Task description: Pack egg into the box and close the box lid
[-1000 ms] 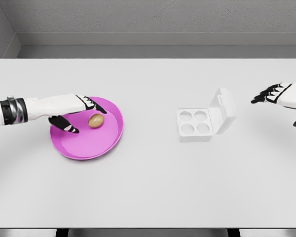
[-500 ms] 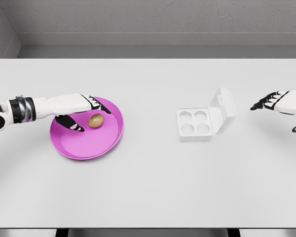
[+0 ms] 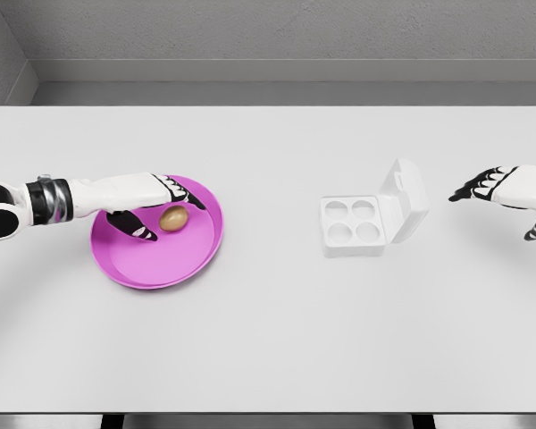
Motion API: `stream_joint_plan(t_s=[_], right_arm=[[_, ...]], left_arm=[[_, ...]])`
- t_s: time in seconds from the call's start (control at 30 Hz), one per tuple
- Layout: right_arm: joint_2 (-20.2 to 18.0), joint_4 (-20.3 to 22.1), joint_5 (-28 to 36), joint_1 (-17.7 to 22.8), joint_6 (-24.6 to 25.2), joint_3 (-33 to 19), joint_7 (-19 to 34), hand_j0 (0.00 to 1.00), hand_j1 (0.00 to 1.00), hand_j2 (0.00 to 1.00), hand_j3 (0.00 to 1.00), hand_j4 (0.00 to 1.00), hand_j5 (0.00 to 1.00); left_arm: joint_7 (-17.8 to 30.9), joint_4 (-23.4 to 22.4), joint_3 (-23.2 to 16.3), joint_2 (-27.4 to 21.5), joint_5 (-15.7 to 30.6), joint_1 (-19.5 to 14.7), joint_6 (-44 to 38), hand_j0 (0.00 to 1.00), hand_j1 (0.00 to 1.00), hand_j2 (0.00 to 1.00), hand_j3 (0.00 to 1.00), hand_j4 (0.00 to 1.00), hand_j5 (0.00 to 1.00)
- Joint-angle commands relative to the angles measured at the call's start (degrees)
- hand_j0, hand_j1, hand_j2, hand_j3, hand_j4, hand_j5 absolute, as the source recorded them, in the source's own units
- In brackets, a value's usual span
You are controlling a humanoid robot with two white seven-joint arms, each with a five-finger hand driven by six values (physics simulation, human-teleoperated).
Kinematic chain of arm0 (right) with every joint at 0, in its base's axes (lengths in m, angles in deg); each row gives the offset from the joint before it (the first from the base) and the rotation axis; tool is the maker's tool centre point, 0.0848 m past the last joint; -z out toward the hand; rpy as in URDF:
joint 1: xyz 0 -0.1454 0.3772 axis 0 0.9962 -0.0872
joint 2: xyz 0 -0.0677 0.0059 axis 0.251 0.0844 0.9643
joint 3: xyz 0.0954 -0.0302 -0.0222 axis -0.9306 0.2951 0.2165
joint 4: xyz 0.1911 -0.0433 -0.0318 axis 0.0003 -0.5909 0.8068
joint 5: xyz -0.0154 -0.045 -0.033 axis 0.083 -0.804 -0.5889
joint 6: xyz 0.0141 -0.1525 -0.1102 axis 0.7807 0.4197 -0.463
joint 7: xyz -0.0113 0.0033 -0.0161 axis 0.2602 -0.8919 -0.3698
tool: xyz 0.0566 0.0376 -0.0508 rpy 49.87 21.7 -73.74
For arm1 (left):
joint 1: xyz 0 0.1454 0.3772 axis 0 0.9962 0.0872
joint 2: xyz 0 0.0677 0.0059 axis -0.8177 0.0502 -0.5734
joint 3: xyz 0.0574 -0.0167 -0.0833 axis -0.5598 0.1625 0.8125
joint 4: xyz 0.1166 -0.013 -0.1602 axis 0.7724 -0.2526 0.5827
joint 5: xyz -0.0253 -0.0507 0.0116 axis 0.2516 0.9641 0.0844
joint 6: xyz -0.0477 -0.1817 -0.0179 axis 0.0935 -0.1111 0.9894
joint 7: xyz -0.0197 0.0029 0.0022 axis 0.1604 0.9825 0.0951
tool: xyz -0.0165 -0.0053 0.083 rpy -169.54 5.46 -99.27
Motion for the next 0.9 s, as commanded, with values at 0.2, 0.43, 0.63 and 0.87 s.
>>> stream_joint_plan(t_s=[0.2,0.43,0.63,0.87], right_arm=[[-0.25,0.34,0.42,-0.18,0.14,-0.10,-0.02,1.00,1.00,1.00,1.00,1.00,1.00],[-0.34,0.34,0.42,-0.44,0.14,-0.01,-0.02,1.00,1.00,1.00,1.00,1.00,1.00],[-0.34,0.69,0.51,-0.53,0.14,-0.10,-0.02,1.00,1.00,1.00,1.00,1.00,1.00],[-0.43,0.78,0.51,-0.62,0.14,-0.10,-0.02,1.00,1.00,1.00,1.00,1.00,1.00]], left_arm=[[-0.02,0.01,0.05,0.03,-0.68,0.00,-0.12,0.84,0.84,0.84,0.84,0.84,0.84],[-0.02,0.01,0.05,0.12,-0.77,0.00,-0.12,0.81,0.81,0.81,0.81,0.81,0.81],[-0.02,0.01,0.05,0.12,-1.21,0.00,-0.12,0.73,0.73,0.73,0.73,0.73,0.73],[-0.02,0.01,0.05,0.47,-1.65,0.00,-0.12,0.70,0.70,0.70,0.70,0.70,0.70]])
